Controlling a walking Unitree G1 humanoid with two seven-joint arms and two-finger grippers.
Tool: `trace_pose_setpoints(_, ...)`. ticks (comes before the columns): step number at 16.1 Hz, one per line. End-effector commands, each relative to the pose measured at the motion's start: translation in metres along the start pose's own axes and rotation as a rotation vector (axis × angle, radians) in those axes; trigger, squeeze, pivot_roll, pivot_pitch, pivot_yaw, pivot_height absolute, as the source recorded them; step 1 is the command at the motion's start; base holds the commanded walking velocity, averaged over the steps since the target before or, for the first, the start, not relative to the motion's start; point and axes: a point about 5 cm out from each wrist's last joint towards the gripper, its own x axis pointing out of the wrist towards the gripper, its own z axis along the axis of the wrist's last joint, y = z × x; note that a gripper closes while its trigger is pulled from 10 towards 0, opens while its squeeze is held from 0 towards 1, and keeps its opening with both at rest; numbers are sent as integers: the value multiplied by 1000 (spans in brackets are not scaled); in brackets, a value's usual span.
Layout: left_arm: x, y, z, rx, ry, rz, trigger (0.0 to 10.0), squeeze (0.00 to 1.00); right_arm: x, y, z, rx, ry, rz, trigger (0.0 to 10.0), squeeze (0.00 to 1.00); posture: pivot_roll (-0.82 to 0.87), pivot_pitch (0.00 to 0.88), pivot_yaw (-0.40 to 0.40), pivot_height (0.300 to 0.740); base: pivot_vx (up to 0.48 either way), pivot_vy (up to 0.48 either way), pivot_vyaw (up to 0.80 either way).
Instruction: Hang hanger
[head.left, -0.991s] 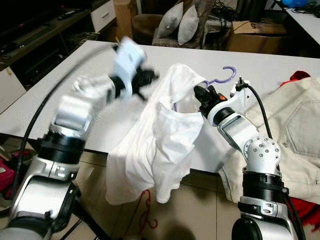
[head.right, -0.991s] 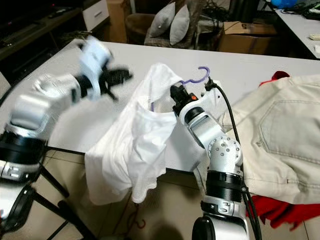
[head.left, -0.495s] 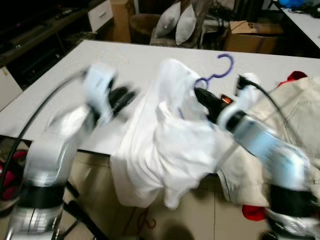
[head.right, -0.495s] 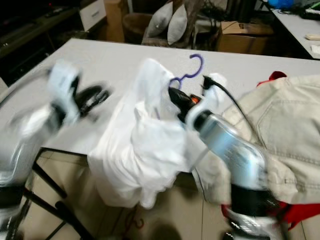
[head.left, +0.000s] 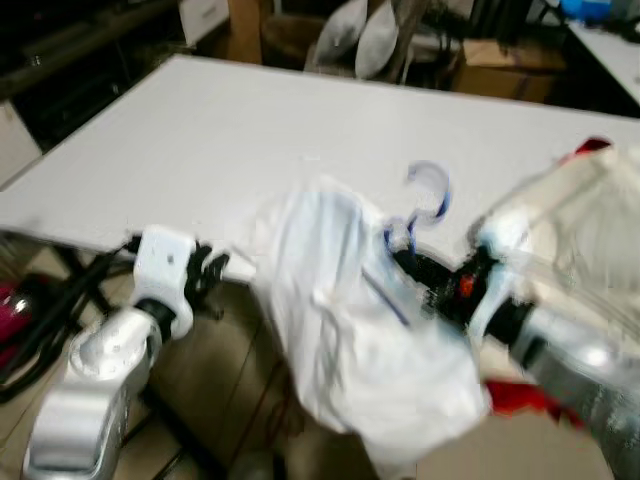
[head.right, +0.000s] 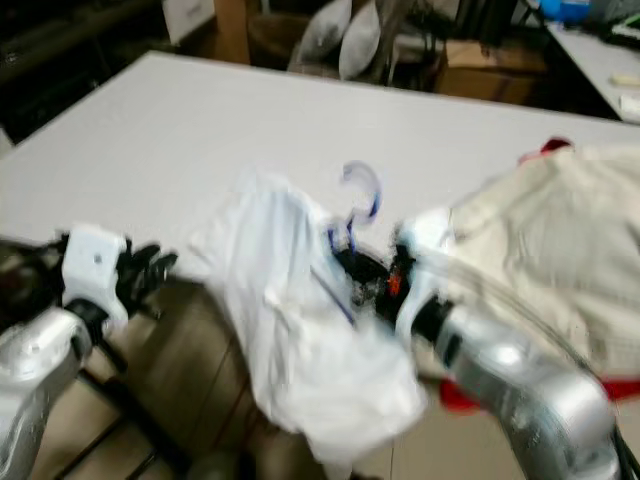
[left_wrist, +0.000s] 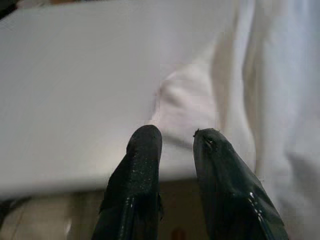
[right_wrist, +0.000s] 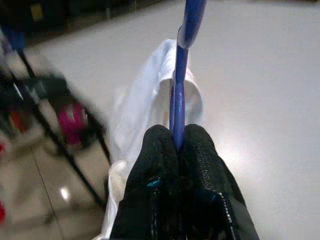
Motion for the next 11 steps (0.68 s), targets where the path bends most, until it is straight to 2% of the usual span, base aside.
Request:
trace_pose_setpoints(1,-1,0,4,18,-20,10,10000,0,1,5,0,-36,-15,8,10000,0,60,0,9,740,-424,0,0)
trace_pose_setpoints(2,-1,0,4,28,-19,12,10000,0,2,5,-8,-26,-4,-17,10000,0,60,0,15,740,-405,0,0)
trace_pose_setpoints(4,0,-1,6,5,-26,18,10000,0,1,4,-22,-68,10,-93,10000,0,50,0,35,740,0,0,0)
trace_pose_setpoints(5,2,-2,6,-46,-48,18,10000,0,2,3,-31,-90,16,-110,10000,0,49,3,42,740,0,0,0)
trace_pose_setpoints(6,-2,-3,-3,-59,-35,35,10000,0,-2,1,-45,-85,32,-149,10000,0,39,26,40,740,0,0,0)
trace_pose_setpoints(8,-16,-8,-6,-64,-13,67,10000,0,-9,1,-57,8,30,-152,10000,0,96,78,-5,740,0,0,0)
trace_pose_setpoints(9,-21,-10,-8,-66,5,74,10000,0,-9,-1,-65,25,42,-160,10000,0,107,84,-15,740,0,0,0)
trace_pose_setpoints(11,-24,-10,-12,-86,32,98,10000,0,-8,-4,-71,37,42,-174,10000,0,112,90,-19,740,0,0,800)
